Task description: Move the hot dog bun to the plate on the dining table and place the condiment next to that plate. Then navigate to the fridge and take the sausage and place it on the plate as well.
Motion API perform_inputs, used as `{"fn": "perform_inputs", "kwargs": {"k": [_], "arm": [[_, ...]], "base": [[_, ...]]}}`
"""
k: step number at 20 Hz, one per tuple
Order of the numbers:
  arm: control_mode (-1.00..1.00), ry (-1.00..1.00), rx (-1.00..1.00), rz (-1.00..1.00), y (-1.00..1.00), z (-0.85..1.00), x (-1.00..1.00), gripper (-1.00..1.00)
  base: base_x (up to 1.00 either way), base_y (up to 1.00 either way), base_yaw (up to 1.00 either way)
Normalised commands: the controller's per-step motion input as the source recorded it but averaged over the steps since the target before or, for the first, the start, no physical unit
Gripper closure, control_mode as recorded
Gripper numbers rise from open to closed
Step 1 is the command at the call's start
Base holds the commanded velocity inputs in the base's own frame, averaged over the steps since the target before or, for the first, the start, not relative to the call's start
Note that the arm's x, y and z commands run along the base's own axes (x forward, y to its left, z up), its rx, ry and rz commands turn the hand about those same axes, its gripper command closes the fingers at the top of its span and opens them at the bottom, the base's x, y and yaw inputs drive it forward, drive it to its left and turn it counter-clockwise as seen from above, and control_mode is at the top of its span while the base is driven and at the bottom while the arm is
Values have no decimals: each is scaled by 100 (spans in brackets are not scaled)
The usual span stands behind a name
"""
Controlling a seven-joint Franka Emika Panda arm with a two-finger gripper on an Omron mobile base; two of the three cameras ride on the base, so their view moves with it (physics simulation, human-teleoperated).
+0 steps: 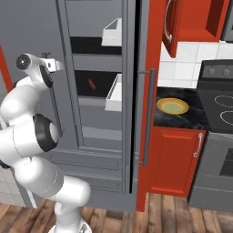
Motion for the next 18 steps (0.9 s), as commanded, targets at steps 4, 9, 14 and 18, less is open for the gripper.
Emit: {"fn": "perform_inputs", "kwargs": {"k": [4,9,14,18], "arm": [[-100,0,0,0,20,-20,47,100],[-100,0,0,0,15,-18,53,100],[-100,0,1,0,18,-13,36,100],[-100,0,0,0,51,-7,-20,100]], "base": [[0,0,0],[0,0,0],[0,0,0],[0,0,0]]}}
